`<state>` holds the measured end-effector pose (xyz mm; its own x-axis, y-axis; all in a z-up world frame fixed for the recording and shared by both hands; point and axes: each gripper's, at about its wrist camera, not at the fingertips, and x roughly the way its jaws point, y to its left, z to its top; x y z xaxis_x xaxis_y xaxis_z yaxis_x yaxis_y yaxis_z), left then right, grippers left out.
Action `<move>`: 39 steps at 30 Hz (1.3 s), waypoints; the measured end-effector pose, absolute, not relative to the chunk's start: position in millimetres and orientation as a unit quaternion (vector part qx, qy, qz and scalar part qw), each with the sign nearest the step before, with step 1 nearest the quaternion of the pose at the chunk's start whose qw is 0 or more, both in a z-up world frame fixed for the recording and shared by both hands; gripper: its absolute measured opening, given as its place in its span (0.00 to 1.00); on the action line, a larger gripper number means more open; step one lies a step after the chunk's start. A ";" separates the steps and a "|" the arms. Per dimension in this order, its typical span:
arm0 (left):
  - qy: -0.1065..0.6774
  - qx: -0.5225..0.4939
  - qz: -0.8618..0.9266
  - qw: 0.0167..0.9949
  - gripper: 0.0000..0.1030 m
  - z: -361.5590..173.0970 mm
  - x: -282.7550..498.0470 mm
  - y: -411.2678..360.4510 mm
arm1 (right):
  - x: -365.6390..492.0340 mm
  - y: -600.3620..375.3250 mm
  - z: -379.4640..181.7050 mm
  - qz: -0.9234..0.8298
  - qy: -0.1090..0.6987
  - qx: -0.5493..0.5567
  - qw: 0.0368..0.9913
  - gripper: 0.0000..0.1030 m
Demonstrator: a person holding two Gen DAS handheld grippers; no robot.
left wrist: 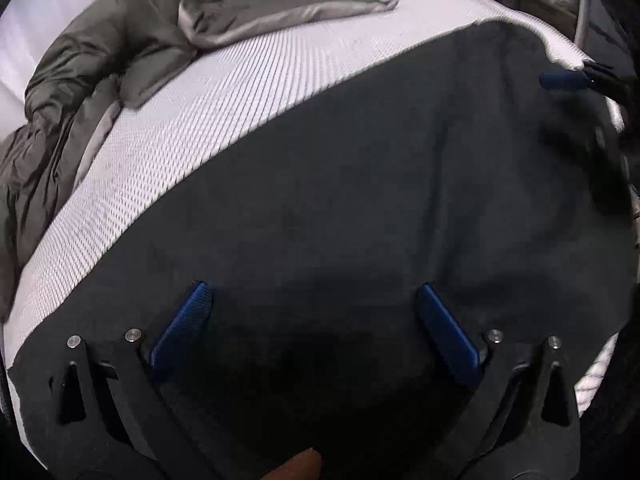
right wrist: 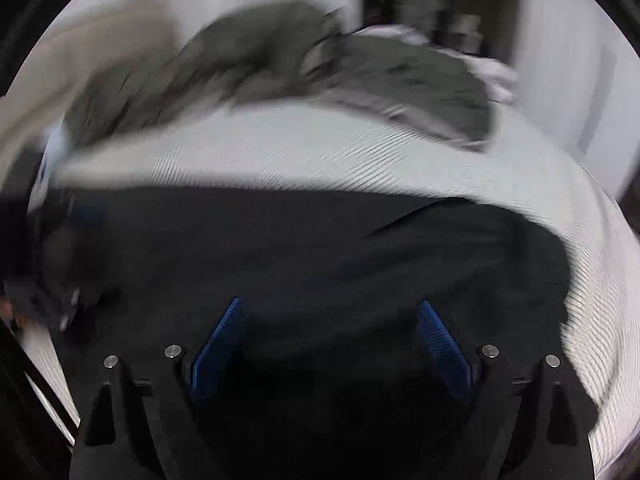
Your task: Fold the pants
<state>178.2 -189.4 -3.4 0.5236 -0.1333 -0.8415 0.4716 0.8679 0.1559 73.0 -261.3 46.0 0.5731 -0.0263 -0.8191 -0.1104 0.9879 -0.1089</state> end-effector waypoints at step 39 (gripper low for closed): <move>0.419 0.118 -0.201 0.877 1.00 29.9 156.1 -183.1 | 49.9 -269.5 47.0 -0.026 0.432 -0.071 0.899 0.90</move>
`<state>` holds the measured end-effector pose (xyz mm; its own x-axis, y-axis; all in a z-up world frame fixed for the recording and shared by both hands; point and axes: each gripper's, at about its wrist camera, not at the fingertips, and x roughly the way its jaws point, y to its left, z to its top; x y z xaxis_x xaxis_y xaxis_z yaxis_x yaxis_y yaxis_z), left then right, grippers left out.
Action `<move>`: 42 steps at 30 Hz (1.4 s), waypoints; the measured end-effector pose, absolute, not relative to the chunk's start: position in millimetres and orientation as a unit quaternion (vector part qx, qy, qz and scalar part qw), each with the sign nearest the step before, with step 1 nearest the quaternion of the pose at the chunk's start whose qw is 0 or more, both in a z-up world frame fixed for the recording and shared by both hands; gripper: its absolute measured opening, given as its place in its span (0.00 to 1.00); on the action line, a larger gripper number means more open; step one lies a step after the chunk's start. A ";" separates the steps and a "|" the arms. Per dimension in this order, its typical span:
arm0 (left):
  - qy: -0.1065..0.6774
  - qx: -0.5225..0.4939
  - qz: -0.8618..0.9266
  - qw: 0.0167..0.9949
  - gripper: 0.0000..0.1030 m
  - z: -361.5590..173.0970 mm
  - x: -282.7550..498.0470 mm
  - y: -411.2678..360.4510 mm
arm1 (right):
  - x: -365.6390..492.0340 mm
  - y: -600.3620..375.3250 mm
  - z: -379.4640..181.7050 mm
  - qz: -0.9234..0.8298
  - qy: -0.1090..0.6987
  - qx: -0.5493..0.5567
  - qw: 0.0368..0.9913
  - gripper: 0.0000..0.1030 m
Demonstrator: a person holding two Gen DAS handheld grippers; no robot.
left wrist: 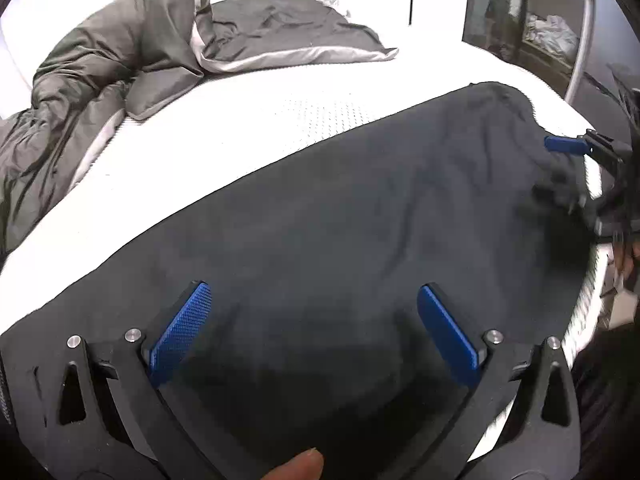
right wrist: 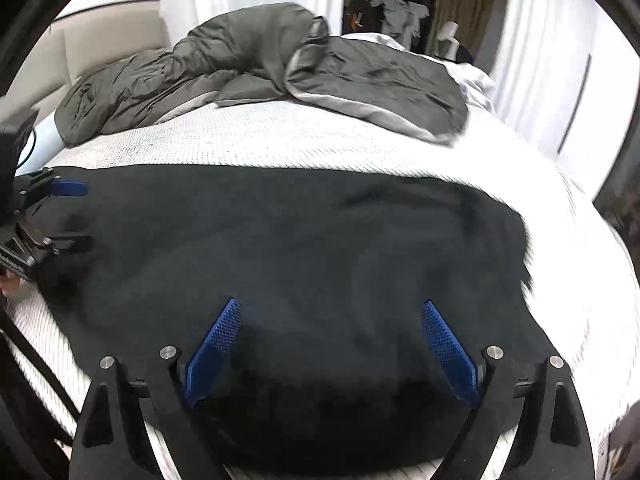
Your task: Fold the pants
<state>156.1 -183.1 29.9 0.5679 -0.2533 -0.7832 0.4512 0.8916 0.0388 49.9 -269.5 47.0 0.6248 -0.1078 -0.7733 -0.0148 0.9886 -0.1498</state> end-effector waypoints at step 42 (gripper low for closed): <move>0.454 0.049 -0.138 0.879 0.87 21.0 268.3 -180.4 | 158.1 -290.0 32.7 -0.100 0.461 -0.015 0.882 0.92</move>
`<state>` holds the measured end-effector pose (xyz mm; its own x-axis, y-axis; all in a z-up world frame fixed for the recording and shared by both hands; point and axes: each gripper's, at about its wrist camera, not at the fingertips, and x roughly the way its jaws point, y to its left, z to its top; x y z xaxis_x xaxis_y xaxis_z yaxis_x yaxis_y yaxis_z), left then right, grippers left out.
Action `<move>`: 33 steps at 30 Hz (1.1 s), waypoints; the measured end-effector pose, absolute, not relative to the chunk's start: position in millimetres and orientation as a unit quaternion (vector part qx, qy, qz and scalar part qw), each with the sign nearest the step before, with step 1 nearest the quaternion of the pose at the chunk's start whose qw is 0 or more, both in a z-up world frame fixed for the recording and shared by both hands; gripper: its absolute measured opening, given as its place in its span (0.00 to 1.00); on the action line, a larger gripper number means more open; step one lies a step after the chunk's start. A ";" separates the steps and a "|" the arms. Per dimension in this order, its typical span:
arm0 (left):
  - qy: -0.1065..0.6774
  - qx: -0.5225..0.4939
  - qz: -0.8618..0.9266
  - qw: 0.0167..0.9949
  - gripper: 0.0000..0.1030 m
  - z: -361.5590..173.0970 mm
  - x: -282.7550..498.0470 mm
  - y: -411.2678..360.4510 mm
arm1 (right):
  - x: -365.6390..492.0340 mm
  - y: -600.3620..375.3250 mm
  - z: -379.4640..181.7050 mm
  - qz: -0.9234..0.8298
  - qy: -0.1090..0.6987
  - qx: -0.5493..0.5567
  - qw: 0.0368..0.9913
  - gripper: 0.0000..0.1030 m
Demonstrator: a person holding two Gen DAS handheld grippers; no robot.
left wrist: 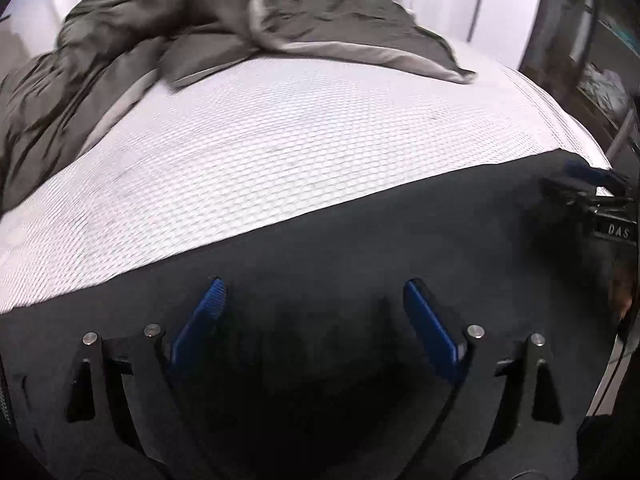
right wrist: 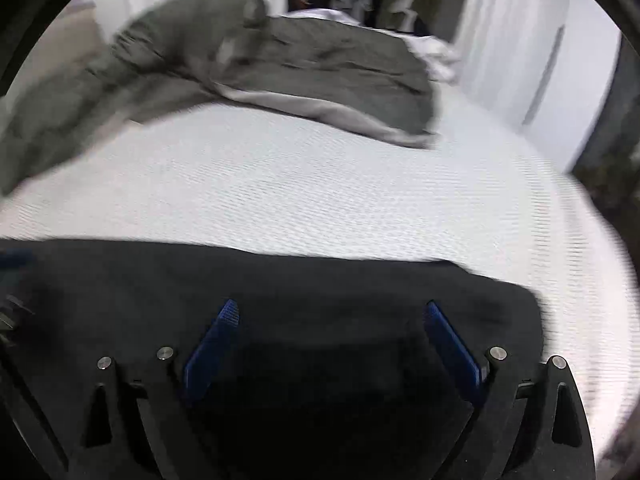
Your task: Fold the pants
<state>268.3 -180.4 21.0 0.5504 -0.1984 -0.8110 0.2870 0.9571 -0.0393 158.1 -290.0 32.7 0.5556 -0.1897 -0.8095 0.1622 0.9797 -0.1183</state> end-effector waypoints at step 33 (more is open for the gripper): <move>0.470 0.141 -0.128 0.862 1.00 3.1 262.5 -264.1 | 164.6 -273.6 -5.1 -0.098 0.534 -0.098 0.834 0.95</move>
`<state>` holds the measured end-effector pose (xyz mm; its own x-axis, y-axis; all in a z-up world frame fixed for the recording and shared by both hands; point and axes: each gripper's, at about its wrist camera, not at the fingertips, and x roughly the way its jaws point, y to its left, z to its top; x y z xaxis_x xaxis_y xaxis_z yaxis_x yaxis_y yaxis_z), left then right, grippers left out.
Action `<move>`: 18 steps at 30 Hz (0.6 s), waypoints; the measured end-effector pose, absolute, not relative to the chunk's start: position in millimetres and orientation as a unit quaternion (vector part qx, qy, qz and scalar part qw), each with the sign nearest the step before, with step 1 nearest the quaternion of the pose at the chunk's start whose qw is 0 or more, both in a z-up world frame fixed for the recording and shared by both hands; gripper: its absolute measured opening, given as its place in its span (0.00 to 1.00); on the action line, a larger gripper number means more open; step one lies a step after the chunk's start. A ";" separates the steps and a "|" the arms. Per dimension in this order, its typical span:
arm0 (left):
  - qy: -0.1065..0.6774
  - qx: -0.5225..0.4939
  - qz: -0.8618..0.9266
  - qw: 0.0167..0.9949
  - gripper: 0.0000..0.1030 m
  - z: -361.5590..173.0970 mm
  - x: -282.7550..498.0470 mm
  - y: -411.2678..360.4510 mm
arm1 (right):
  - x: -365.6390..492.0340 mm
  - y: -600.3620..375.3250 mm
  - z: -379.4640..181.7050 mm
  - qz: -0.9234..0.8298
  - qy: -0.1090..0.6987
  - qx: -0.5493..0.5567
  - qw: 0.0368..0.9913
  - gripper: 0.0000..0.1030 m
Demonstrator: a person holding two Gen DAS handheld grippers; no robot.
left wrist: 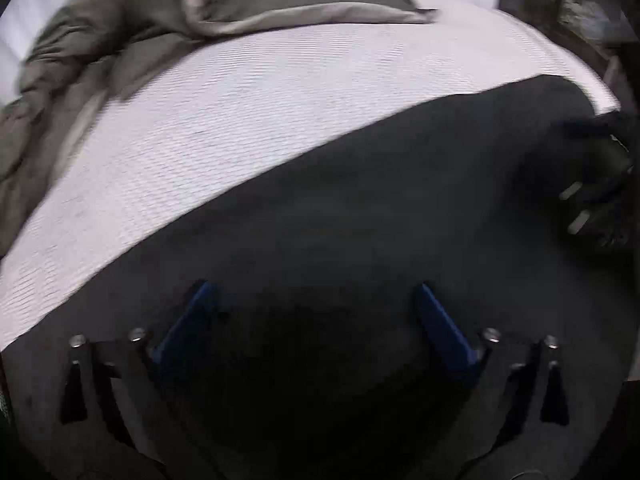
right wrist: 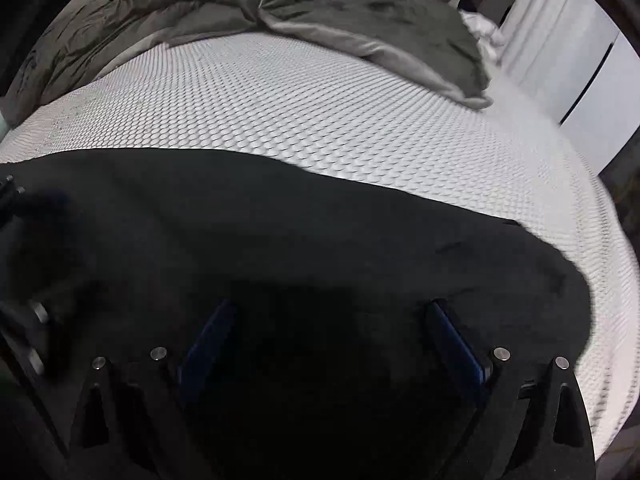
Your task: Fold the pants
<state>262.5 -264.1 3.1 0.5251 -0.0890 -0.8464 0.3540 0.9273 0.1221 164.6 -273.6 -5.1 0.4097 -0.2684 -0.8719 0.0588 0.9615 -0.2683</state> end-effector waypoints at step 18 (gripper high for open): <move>0.469 0.136 -0.207 0.847 0.97 10.7 188.6 -300.5 | 108.1 -246.6 8.4 -0.042 0.531 -0.110 0.839 0.98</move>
